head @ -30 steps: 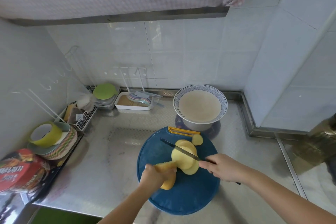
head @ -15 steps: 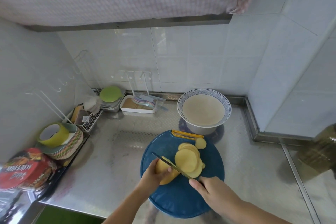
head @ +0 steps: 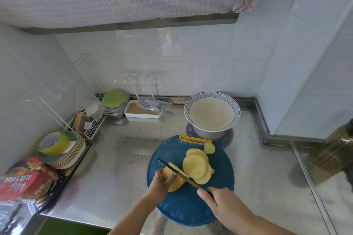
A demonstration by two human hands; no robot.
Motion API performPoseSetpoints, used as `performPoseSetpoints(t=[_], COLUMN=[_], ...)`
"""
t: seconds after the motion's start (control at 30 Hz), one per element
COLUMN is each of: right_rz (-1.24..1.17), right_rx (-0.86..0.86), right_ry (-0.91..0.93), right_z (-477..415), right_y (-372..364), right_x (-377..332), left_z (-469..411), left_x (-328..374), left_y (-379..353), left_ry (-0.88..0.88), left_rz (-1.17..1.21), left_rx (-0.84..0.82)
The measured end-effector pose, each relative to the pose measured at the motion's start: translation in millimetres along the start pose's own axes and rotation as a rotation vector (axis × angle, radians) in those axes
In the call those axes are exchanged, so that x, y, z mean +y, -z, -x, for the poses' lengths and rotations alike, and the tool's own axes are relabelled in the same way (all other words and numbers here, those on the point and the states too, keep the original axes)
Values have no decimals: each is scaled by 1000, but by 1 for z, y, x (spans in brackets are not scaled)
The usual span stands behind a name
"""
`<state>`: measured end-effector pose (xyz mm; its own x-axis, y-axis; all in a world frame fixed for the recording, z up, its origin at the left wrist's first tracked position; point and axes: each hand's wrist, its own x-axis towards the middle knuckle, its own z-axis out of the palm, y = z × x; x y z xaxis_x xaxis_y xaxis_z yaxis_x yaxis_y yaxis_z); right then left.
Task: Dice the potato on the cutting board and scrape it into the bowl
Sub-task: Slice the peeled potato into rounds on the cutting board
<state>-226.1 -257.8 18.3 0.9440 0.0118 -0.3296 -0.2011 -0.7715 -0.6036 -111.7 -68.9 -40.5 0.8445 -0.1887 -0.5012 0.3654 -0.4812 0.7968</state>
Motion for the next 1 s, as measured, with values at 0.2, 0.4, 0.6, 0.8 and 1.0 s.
performPoseSetpoints(t=[0.2, 0.4, 0.6, 0.8, 1.0], right_rz=[-15, -4, -78, -122, -96], right_rx=[9, 12, -17, -45, -82], right_ry=[2, -5, -20, -49, -90], right_z=[2, 3, 2, 1, -1], right_y=[1, -1, -1, 0, 1], right_x=[-4, -5, -4, -5, -10], left_z=[0, 0, -1, -6, -9], left_x=[4, 4, 1, -1, 0], left_y=[3, 5, 5, 7, 7], left_ry=[5, 2, -9, -11, -19], left_rz=[-68, -76, -86, -96, -139], left_rx=[-35, -47, -47, -60, -74])
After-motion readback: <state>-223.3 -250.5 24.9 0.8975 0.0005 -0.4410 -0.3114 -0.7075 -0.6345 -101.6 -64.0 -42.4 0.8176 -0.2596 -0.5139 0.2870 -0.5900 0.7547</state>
